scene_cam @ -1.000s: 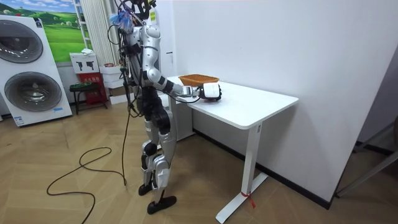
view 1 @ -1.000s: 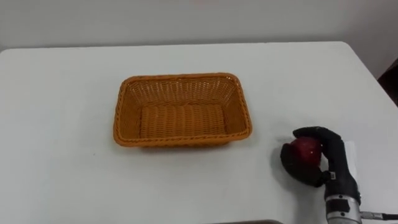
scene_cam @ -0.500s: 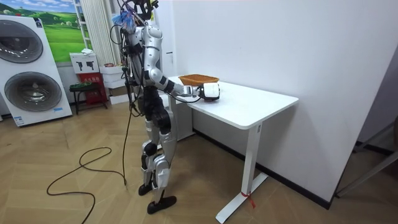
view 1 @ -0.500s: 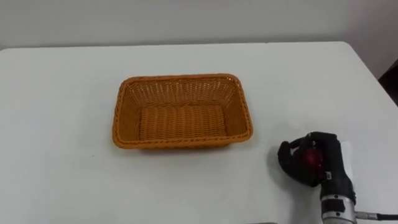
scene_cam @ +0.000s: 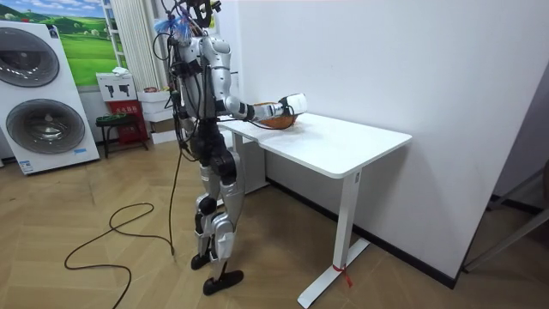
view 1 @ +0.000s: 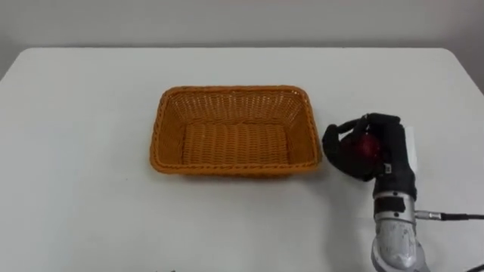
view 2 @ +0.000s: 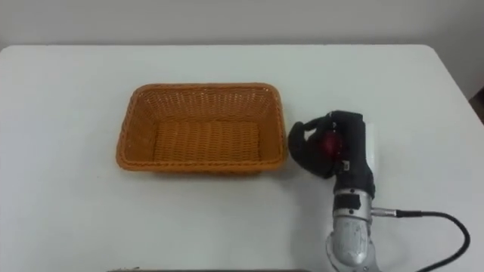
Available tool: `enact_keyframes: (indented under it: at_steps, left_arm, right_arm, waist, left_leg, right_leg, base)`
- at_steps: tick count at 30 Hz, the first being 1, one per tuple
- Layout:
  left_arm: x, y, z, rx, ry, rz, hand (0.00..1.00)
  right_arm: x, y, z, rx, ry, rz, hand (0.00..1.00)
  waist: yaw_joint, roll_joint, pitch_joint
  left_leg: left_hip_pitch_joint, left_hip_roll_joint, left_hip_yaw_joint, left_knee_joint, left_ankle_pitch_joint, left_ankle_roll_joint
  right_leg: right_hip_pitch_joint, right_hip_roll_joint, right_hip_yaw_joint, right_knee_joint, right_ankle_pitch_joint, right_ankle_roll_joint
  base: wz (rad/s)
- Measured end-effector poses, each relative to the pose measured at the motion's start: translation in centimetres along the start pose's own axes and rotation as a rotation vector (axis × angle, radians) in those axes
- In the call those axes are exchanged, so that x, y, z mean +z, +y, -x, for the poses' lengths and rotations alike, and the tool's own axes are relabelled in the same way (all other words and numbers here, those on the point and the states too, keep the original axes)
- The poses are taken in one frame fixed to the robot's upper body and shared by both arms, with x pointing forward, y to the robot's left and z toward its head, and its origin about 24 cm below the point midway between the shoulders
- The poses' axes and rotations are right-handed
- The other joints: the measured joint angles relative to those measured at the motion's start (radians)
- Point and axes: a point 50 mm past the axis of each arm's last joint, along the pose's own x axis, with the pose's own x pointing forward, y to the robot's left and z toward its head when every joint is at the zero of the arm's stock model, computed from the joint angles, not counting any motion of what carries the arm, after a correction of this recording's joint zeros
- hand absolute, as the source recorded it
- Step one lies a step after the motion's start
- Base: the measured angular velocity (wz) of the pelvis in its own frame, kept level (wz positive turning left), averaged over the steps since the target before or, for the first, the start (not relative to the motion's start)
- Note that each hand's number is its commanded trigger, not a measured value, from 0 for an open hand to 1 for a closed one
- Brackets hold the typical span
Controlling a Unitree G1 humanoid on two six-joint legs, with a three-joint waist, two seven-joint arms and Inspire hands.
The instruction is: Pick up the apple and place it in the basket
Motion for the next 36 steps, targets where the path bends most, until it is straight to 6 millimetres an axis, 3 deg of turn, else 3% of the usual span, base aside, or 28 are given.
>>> enact_keyframes:
  at_steps: [3,8,24,25,26,28,32,34,36]
  left_arm:
    - [-0.6,-0.1,0.2,-0.003,0.022,-0.004,0.0]
    - [-0.9,-0.1,0.2,-0.005,0.031,-0.005,0.0]
    - [-0.2,0.4,0.0,-0.006,0.023,-0.026,0.0]
    - [-0.1,0.4,-0.1,-0.009,0.025,-0.027,0.0]
    - [0.0,0.4,-0.1,-0.011,0.025,-0.03,0.0]
    - [0.3,0.4,-0.2,-0.013,0.017,-0.033,0.0]
    - [0.8,0.6,-0.4,-0.008,0.007,-0.034,0.0]
    - [1.1,0.7,-0.5,-0.007,0.001,-0.05,0.0]
    - [0.9,0.8,-0.5,-0.005,0.011,-0.069,0.0]
  right_arm:
    - [1.9,-0.1,-1.2,-0.026,-0.071,-0.06,1.0]
    - [3.2,0.0,-2.4,-0.012,-0.136,-0.065,1.0]
    - [5.6,1.3,-2.0,0.087,-0.272,-0.005,1.0]
    - [5.6,1.5,-1.9,0.101,-0.268,-0.006,0.91]
    - [5.5,2.0,-1.7,0.131,-0.259,-0.004,0.33]
    - [5.4,2.5,-1.5,0.174,-0.248,0.0,0.0]
    - [5.2,3.2,-1.2,0.239,-0.234,0.009,0.0]
    - [5.4,3.7,-1.0,0.272,-0.241,0.022,0.0]
    - [5.4,4.1,-0.7,0.31,-0.25,0.036,0.0]
  waist:
    - [0.006,-0.004,-0.0015]
    - [0.01,-0.005,-0.0024]
    - [0.029,-0.002,-0.0038]
    - [0.03,-0.002,-0.0044]
    - [0.034,-0.004,-0.0049]
    - [0.045,-0.007,-0.0056]
    - [0.06,-0.027,-0.0089]
    - [0.076,-0.031,-0.0093]
    - [0.078,-0.027,-0.0058]
  left_leg:
    - [0.0,-0.002,-0.014,0.0,0.0,0.0]
    - [0.005,-0.002,-0.024,-0.001,0.0,0.0]
    - [0.0,-0.001,-0.047,-0.006,0.0,0.0]
    - [0.001,-0.001,-0.048,-0.006,0.0,0.0]
    - [0.004,-0.001,-0.05,-0.006,0.0,0.0]
    - [0.013,0.0,-0.057,-0.008,0.0,0.0]
    - [0.019,0.002,-0.069,-0.009,0.0,0.0]
    - [0.019,0.007,-0.098,-0.009,0.0,-0.001]
    - [0.026,0.015,-0.211,-0.009,0.001,-0.001]
  right_leg:
    - [0.008,-0.001,-0.009,-0.006,0.0,0.0]
    - [0.015,0.0,-0.016,-0.006,0.0,0.0]
    - [0.011,0.001,-0.029,-0.006,0.0,0.0]
    - [0.011,0.001,-0.03,-0.006,0.0,0.0]
    - [0.011,0.002,-0.03,-0.005,0.0,0.0]
    - [0.014,0.003,-0.027,-0.005,0.0,0.0]
    - [0.022,0.006,-0.025,-0.002,0.0,0.0]
    - [0.004,0.011,-0.027,0.022,-0.001,0.0]
    - [-0.016,0.024,-0.023,0.045,-0.008,-0.002]
  base:
    - [0.15]
    - [0.08]
    - [0.03]
    - [-0.04]
    - [-0.06]
    - [-0.06]
    - [0.08]
    - [-0.17]
    - [-0.17]
